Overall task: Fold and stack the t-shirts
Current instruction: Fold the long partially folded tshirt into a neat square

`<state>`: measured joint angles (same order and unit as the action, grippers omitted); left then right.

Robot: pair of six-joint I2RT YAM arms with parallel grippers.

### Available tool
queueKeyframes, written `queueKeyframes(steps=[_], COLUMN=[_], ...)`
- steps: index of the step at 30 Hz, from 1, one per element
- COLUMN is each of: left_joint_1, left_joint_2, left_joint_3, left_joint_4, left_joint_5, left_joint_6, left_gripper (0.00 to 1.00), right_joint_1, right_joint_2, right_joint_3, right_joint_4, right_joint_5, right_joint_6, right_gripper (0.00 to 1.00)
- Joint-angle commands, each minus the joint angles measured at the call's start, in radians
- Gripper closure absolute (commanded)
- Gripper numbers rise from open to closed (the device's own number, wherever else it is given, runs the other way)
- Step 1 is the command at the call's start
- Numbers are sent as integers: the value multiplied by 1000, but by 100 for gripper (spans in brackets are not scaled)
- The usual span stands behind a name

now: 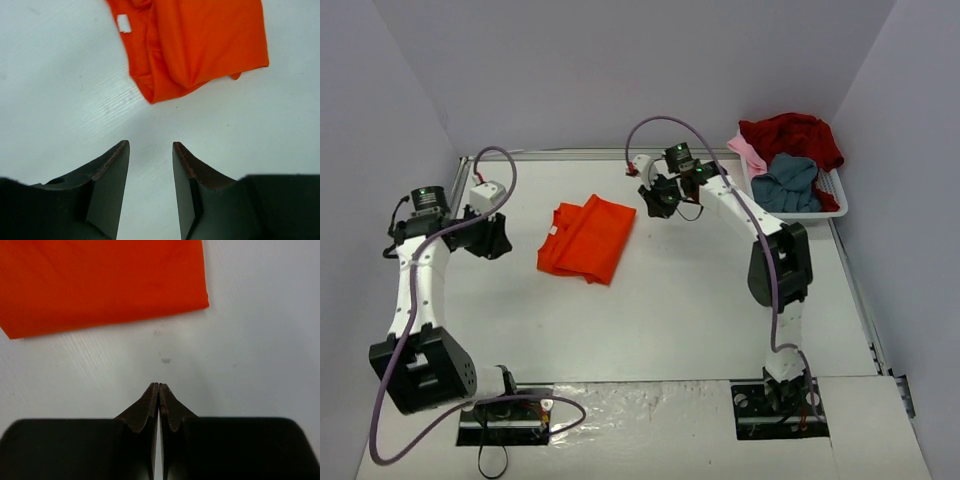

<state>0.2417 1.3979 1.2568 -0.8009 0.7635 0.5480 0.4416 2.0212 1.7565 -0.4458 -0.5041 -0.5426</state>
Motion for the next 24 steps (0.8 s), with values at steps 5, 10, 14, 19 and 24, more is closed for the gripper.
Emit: queueKeyframes(steps=[5,10,14,19,24], left_joint_1=[111,128,130,131,131], left_joint_2=[-335,-479,-537,-606,-591], left_joint_3=[-173,-270,-309,-287,-266], left_joint_4=[-90,-87,-77,-57,-50], left_joint_5=[-165,-262,-344,-431,-444], left_joint_6=[43,-3,-43,-63,-91], left_gripper=[59,59,59,59,59], right_joint_1=[106,147,178,177,134], right_joint_2=[221,362,490,542,501], right_joint_3=[325,470,511,442,246], right_joint_4=[-22,-19,-21,-22,-22], right_joint_5=[-86,-160,-179,-195,-183], right_joint_6=[12,19,30,32,29], right_gripper=[100,100,100,100,100])
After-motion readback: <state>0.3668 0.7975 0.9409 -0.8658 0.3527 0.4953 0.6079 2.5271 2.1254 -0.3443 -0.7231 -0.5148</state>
